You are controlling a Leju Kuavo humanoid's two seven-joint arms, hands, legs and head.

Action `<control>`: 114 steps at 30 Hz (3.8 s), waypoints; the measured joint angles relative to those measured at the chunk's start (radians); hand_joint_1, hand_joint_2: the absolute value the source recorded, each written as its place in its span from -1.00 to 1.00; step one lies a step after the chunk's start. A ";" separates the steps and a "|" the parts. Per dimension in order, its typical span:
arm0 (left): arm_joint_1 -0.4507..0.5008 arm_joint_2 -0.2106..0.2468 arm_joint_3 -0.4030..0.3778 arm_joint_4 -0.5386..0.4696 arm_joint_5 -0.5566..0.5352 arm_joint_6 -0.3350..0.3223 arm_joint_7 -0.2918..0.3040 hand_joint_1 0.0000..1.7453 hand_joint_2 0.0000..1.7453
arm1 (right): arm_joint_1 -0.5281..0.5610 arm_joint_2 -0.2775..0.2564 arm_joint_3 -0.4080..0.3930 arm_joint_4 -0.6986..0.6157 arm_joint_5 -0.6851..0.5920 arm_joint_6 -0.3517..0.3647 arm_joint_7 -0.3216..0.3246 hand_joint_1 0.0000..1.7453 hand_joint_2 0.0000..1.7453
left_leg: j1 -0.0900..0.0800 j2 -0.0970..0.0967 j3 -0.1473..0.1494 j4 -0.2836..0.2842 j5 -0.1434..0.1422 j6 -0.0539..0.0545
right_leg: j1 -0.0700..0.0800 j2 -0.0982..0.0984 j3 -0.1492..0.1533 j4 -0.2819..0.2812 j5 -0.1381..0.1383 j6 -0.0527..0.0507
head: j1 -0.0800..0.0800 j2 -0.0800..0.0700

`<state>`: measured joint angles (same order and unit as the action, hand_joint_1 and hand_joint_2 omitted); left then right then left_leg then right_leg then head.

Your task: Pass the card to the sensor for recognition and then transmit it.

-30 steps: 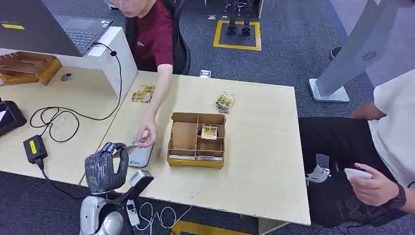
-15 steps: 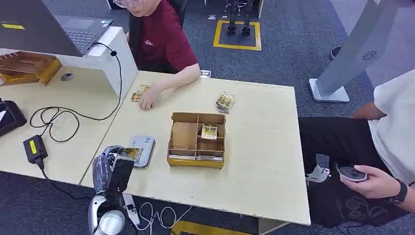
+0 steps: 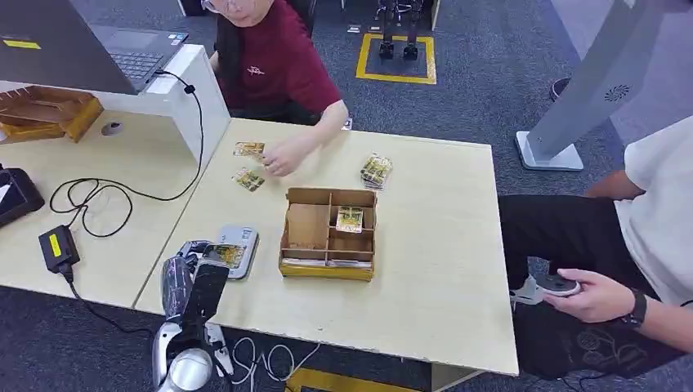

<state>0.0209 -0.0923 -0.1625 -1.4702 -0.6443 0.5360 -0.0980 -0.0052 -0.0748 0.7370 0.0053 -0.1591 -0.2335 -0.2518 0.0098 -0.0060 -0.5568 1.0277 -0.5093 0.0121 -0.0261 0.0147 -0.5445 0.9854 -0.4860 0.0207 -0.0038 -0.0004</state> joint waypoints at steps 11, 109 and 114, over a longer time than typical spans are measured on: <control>-0.041 0.003 0.000 0.024 0.164 -0.023 0.104 1.00 1.00 | -0.005 0.003 0.000 0.000 -0.002 -0.011 0.019 -1.00 1.00 | 0.000 0.000 0.000 0.000 0.000 0.000 | 0.000 0.000 0.000 0.000 0.000 0.000 | 0.000 0.000; -0.286 -0.022 0.109 0.364 0.244 0.147 -0.226 1.00 1.00 | 0.006 -0.042 0.081 -0.158 0.082 -0.011 0.084 -1.00 1.00 | 0.000 -0.001 0.000 0.000 0.001 0.001 | 0.000 -0.001 0.001 0.000 0.000 0.000 | 0.000 0.000; -0.305 -0.018 0.109 0.304 0.308 0.147 -0.312 1.00 1.00 | 0.005 -0.043 0.091 -0.165 0.092 -0.011 0.087 -1.00 1.00 | 0.000 -0.001 0.000 0.000 0.001 0.001 | 0.000 -0.001 0.001 0.000 0.001 0.000 | 0.000 0.000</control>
<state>-0.2837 -0.1107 -0.0530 -1.1660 -0.3365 0.6832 -0.4099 -0.0003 -0.1183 0.8281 -0.1598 -0.0675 -0.2441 -0.1644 0.0098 -0.0074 -0.5570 1.0280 -0.5084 0.0131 -0.0261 0.0137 -0.5438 0.9856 -0.4855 0.0207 -0.0038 -0.0004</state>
